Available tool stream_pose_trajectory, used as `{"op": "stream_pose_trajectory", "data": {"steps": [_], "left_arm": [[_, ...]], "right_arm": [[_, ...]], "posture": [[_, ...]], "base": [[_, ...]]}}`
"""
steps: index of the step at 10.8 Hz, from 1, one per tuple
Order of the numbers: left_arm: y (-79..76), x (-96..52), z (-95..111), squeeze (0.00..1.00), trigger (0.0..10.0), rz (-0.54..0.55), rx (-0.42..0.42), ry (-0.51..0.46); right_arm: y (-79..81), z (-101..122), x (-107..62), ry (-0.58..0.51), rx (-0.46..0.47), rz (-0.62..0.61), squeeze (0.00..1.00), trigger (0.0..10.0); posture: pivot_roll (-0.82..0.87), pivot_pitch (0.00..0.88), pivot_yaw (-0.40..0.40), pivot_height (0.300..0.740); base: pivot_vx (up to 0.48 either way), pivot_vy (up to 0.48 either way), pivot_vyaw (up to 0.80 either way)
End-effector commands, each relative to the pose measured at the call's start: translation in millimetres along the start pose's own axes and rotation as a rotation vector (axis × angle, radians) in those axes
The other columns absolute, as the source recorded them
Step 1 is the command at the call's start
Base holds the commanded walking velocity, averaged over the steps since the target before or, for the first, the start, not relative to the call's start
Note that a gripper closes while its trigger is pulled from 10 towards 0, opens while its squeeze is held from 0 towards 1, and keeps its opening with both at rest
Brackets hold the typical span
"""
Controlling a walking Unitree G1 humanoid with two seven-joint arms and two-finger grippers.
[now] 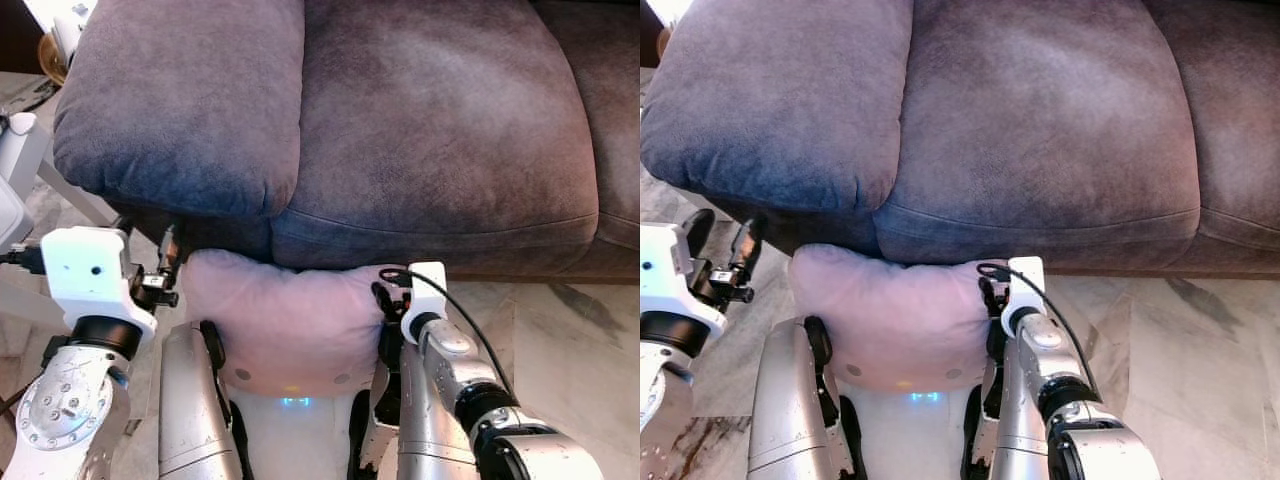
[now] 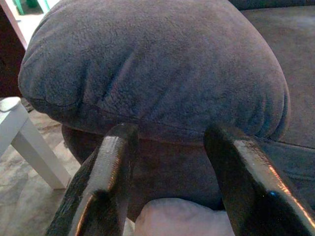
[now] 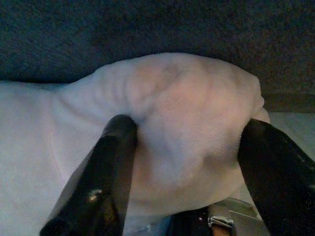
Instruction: Move the pillow to the sofa from floor
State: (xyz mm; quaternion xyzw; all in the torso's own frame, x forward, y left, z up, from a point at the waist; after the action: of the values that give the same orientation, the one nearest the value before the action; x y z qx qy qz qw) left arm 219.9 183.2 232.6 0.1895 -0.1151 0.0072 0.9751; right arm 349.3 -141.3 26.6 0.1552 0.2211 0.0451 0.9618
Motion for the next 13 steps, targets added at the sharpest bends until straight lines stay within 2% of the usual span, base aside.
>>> {"op": "stream_pose_trajectory", "data": {"steps": [1, 11, 13], "left_arm": [[-0.9, -3.9, 4, 0.00, 10.0, -0.013, 0.009, -0.005], [-9.2, -4.4, 0, 0.00, 10.0, -0.039, -0.013, 0.023], [-22.5, -2.3, -10, 0.00, 10.0, -0.066, -0.047, 0.043]], "right_arm": [[-7.0, -16, -4.1, 0.046, 0.013, -0.025, 0.00, 0.0], [-4.5, -13, -3.3, 0.030, -0.009, -0.015, 0.00, 0.0], [-2.9, -10, -2.7, 0.013, -0.004, -0.001, 0.00, 0.0]], "posture": [[0.26, 0.360, -0.079, 0.463], [0.26, 0.335, -0.088, 0.463], [0.25, 0.293, -0.095, 0.463]], "base": [[0.000, 0.000, 0.00], [0.000, 0.000, 0.00], [0.000, 0.000, 0.00]]}}
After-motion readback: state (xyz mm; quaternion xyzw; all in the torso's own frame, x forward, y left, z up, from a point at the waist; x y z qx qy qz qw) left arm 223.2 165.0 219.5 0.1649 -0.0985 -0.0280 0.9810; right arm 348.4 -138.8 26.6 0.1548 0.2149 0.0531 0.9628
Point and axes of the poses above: a point about 5 cm out from each wrist's last joint towards the gripper, its own x axis pointing out of the wrist towards the gripper, its own z axis along the axis of the wrist's last joint, y = z × x, the point moved 2 cm from there along x, pointing out of the wrist towards the gripper, and after that the axes turned 15 degrees about x, right-handed, at the moved point
